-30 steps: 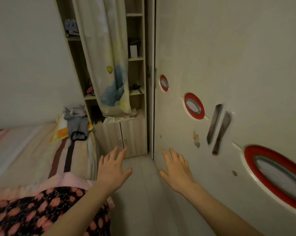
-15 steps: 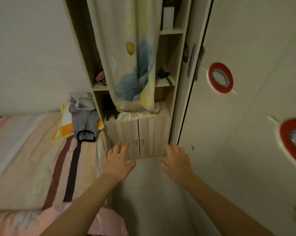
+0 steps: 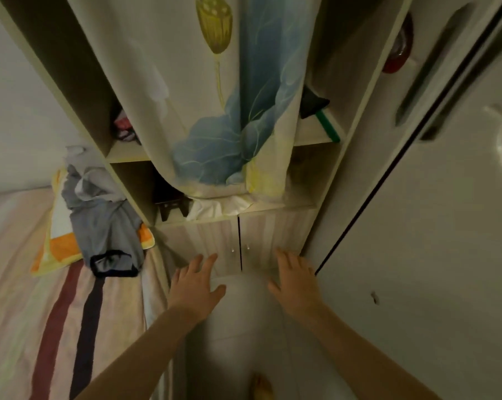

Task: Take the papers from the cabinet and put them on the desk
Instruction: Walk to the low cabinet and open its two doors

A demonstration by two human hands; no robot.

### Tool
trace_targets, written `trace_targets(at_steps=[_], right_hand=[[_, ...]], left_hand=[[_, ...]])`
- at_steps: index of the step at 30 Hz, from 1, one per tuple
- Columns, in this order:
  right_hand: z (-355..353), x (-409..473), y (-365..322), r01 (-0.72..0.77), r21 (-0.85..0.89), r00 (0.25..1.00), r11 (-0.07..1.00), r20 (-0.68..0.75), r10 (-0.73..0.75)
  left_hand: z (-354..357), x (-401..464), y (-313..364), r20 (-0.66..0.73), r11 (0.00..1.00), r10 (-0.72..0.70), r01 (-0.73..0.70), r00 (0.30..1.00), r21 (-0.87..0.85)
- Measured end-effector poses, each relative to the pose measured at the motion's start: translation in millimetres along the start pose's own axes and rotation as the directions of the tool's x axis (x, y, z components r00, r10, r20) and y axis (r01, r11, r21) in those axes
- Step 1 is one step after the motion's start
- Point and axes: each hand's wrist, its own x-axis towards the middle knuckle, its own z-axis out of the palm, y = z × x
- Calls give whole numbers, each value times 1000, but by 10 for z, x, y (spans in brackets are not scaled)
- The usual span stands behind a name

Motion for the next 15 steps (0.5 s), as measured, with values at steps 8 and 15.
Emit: trace_targets(at_steps=[8,15], right_hand=[[423,1689,165,25,17,998,1000,63,-26],[922,2620,184,96,-24,994,995,61,-94]], left_hand=[[454,1548,9,36,982,-150,153,988,-107],[789,2602,-177,-44,999,-49,50,998,11]])
